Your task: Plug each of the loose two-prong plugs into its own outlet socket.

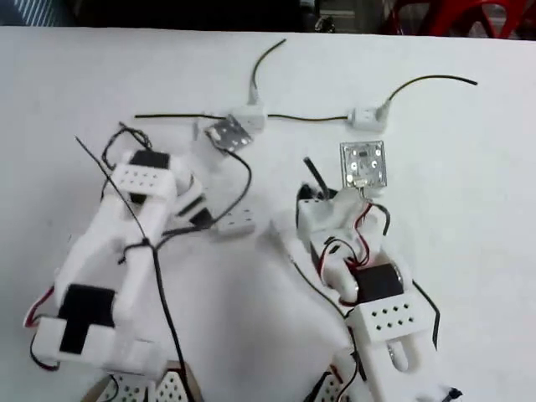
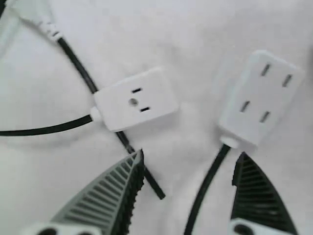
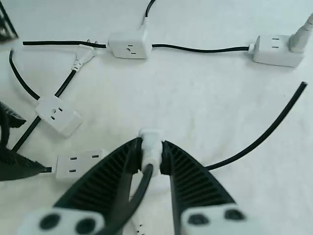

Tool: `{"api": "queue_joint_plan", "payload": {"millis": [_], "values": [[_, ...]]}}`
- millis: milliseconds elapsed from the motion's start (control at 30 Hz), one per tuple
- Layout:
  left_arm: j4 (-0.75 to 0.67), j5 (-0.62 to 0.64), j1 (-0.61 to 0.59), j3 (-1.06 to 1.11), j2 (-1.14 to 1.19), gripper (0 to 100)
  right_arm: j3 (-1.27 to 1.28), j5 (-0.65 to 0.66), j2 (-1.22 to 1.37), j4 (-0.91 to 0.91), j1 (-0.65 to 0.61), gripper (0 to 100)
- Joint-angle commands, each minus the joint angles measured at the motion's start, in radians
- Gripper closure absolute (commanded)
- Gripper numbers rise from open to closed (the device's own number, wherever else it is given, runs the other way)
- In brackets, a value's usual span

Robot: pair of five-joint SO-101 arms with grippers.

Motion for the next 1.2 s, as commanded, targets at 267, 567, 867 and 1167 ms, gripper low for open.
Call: {"api": "queue_joint_plan", "payload": {"millis": [267,567,867,1167], "values": [[0.084,-0.144,-0.099,-0.183,0.222,71,-0.008,0.009,-0.013,-0.018,0.015,98.1],[0.318,-0.144,-0.028,-0.181,0.12,71,0.003,0.011,-0.013,-0.018,0.008,98.1],[0.342,-0.132,-0.082,-0.172,-0.028,71,0.003,0.04,-0.013,-0.012,-0.028,98.1],[0.371,-0.012,0.163,-0.051,-0.22,71,-0.003,0.046,-0.015,-0.058,0.122,98.1]]}}
